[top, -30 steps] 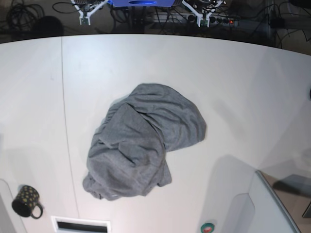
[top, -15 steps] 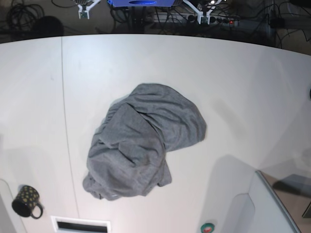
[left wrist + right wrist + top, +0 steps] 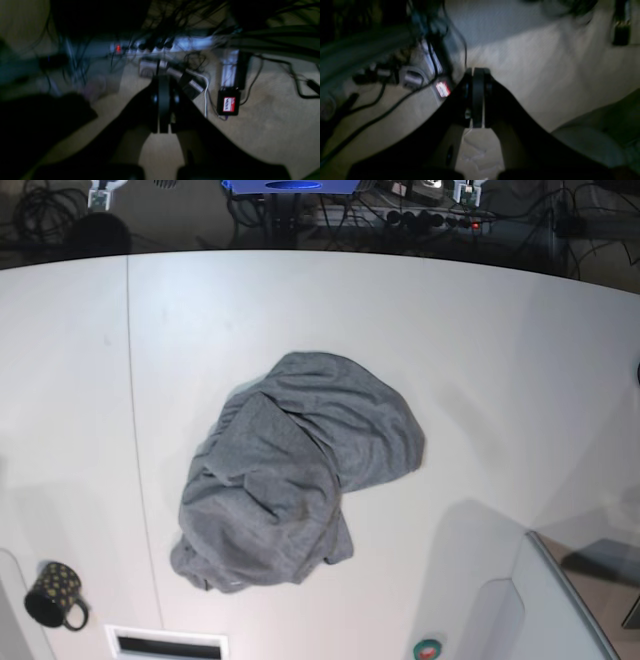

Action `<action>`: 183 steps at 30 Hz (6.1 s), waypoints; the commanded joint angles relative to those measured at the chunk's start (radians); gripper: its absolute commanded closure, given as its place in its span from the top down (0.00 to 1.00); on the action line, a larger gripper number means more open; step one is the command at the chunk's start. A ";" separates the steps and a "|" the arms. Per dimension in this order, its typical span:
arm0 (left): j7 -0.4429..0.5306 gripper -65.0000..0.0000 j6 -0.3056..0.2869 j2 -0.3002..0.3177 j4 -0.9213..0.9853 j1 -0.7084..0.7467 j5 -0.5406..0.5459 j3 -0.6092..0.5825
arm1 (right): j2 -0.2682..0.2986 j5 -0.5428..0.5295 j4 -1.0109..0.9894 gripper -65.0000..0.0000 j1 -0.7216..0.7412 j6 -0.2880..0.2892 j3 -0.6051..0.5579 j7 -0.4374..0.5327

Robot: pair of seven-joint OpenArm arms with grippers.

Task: Layout the t-shirt on the table in an organized manner, then fold the t-shirt properly
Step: 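Reach the right gripper down and grasp the crumpled grey t-shirt, then lift and drag the grasped shirt away from the left gripper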

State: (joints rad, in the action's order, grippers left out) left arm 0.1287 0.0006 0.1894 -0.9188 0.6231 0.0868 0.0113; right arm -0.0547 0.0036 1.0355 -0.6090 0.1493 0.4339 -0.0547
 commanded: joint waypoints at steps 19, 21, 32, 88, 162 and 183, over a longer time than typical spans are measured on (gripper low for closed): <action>-0.148 0.00 0.005 0.022 -0.696 0.077 0.009 0.192 | -0.044 -0.006 0.696 0.00 0.226 0.272 -0.002 -0.373; -0.200 0.00 0.005 0.000 -0.695 0.027 0.009 0.197 | -0.052 -0.006 0.693 0.00 0.321 0.355 -0.004 -0.460; -0.225 0.00 0.005 -0.021 -0.692 -0.038 0.009 0.204 | -0.050 -0.215 0.518 0.66 0.645 0.430 -0.010 -0.679; -0.223 0.00 0.008 -0.178 -0.178 -0.652 -0.003 -0.086 | -0.035 -0.262 0.833 0.01 0.714 0.427 -0.148 -0.839; -0.222 0.00 0.005 -0.058 -0.549 -0.253 -0.002 0.410 | 0.097 -0.196 0.096 0.59 0.943 -0.006 -0.795 -0.322; -0.223 0.00 0.005 -0.060 -0.466 -0.276 0.000 0.405 | 0.102 -0.198 0.214 0.01 0.895 -0.006 -0.694 -0.346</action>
State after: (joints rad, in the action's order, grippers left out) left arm -0.1196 -0.0002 0.1188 -1.3697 0.3523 0.0853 0.4122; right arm 0.0376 -0.1959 1.2316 0.2550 0.1459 -0.2691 -0.4335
